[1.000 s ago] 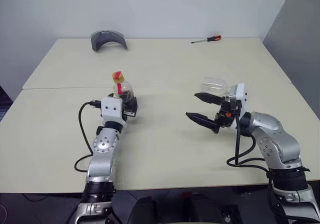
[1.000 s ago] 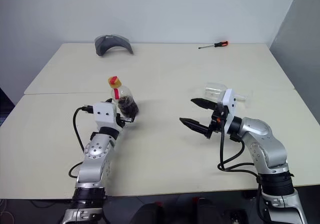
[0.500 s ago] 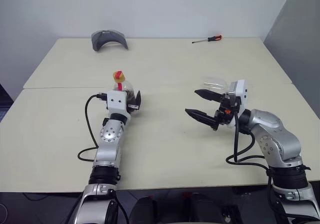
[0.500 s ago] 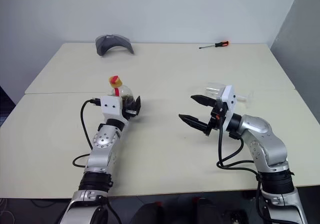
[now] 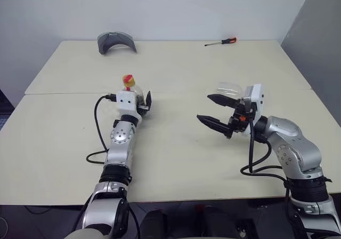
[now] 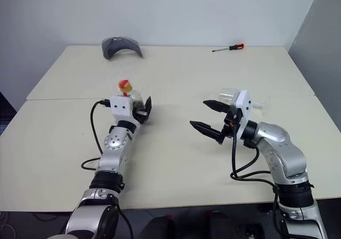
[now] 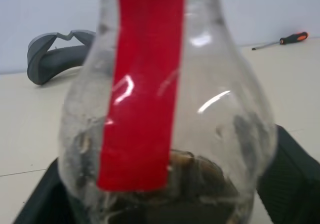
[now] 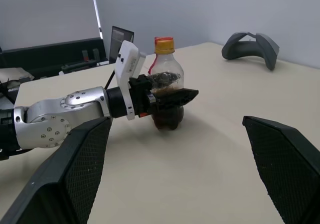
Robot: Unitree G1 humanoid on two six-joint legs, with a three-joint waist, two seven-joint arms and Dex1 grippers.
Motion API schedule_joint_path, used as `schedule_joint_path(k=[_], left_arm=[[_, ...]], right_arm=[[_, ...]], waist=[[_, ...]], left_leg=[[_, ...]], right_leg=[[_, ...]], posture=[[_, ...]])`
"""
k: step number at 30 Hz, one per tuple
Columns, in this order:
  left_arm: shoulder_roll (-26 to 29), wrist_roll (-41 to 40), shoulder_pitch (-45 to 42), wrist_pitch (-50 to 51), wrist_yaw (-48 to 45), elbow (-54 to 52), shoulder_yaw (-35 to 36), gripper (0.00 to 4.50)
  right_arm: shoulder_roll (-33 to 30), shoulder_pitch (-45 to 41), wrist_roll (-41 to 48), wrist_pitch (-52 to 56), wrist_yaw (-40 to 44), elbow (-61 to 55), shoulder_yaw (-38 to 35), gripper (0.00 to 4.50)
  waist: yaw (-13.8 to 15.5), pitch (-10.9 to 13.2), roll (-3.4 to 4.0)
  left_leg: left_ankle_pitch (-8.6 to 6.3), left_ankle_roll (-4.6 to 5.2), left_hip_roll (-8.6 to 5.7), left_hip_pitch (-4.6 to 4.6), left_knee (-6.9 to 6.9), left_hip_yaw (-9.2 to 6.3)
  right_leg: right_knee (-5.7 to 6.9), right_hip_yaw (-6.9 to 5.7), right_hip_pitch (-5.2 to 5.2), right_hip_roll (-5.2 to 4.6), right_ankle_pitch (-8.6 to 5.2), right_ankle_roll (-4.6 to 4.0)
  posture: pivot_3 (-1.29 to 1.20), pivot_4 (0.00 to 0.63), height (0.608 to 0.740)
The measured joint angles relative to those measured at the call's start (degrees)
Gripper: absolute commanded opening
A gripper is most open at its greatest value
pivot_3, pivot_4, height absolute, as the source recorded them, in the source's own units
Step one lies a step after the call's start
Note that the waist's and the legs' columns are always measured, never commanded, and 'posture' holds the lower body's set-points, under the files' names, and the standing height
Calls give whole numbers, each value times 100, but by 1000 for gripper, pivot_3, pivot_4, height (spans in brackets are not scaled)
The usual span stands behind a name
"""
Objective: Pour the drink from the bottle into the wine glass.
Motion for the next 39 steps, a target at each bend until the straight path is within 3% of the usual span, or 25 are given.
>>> schedule_joint_path(k=[3, 6, 15, 21, 29, 39], left_arm=[[-12, -33, 0, 0, 2, 0, 18, 2282], [-12, -40, 1, 1, 1, 0, 19, 2018], [-25, -159, 56, 410, -174, -311, -34, 1843], [54, -388, 307, 1579, -655, -1465, -282, 1695], [813, -1073, 397, 3542, -1618, -3237, -438, 1598], [862, -1405, -55, 4226, -2253, -3334, -665, 1550]], right_arm=[[6, 1, -1, 0, -30, -1, 2, 4500], [6, 5, -1, 0, -32, -4, 7, 4500], [25, -158, -131, -20, -80, 82, 141, 4500], [234, -1006, -628, -123, -286, 601, 489, 4500], [952, -1870, -612, 129, -737, 919, 512, 4500], [1095, -2289, -866, -118, -445, 1775, 750, 4500]], waist=[[0, 0, 0], [0, 0, 0], [-5, 0, 0], [-50, 1, -1], [-72, 3, 1], [-74, 4, 1]], left_leg=[[0, 0, 0, 0, 0, 0], [0, 0, 0, 0, 0, 0], [7, -13, -1, -1, 1, 1], [10, -18, 1, -3, 0, -2], [12, -21, 0, -7, 0, -4], [12, -20, -2, -7, 3, -2]], right_leg=[[0, 0, 0, 0, 0, 0], [0, 0, 0, 0, 0, 0], [0, 1, -1, 0, 0, 0], [2, -2, -5, 0, 0, 0], [2, -2, -7, -3, 0, -1], [3, -2, -8, -4, 0, -1]], posture=[[0, 150, 740], [0, 150, 740], [0, 150, 740], [0, 150, 740], [0, 150, 740], [0, 150, 740]])
